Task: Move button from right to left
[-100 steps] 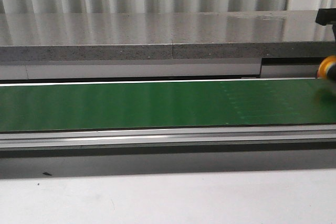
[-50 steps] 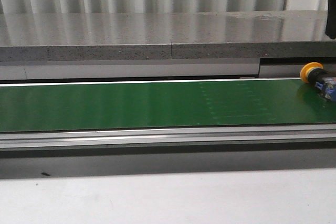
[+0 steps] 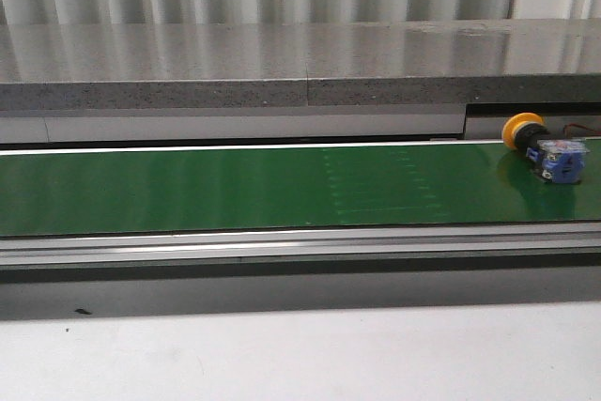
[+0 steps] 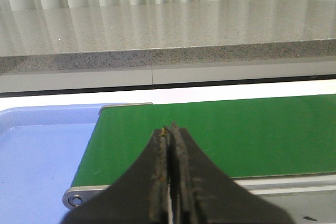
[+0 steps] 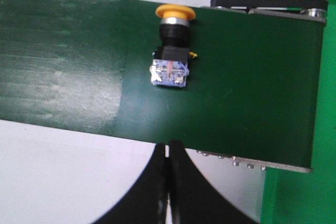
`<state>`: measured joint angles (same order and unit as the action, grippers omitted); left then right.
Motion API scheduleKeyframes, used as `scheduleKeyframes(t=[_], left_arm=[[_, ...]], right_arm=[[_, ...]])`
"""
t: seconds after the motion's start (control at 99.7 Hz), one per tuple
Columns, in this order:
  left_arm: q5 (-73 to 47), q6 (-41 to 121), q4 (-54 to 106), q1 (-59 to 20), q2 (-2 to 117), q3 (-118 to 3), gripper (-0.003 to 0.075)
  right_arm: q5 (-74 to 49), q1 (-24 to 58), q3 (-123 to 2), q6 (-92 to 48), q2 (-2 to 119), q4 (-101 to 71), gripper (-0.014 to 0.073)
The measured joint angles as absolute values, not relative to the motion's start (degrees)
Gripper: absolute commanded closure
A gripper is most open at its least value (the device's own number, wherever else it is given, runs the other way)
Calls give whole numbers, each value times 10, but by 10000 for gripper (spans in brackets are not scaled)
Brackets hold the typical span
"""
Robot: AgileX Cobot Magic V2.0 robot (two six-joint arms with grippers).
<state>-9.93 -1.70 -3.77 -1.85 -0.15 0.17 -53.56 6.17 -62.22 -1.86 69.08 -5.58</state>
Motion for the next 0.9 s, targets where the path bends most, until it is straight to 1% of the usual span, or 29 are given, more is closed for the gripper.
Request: scheduleKeyframes(t=[0.572,0.903], left_arm=[[-99,-17,-38,-19,-1,2,741],[-99,-17,-38,-19,-1,2,741]], right_arm=[[-376,62,-351,-19,354,-50,661],[-278,62,-234,-20,152,-49,661]])
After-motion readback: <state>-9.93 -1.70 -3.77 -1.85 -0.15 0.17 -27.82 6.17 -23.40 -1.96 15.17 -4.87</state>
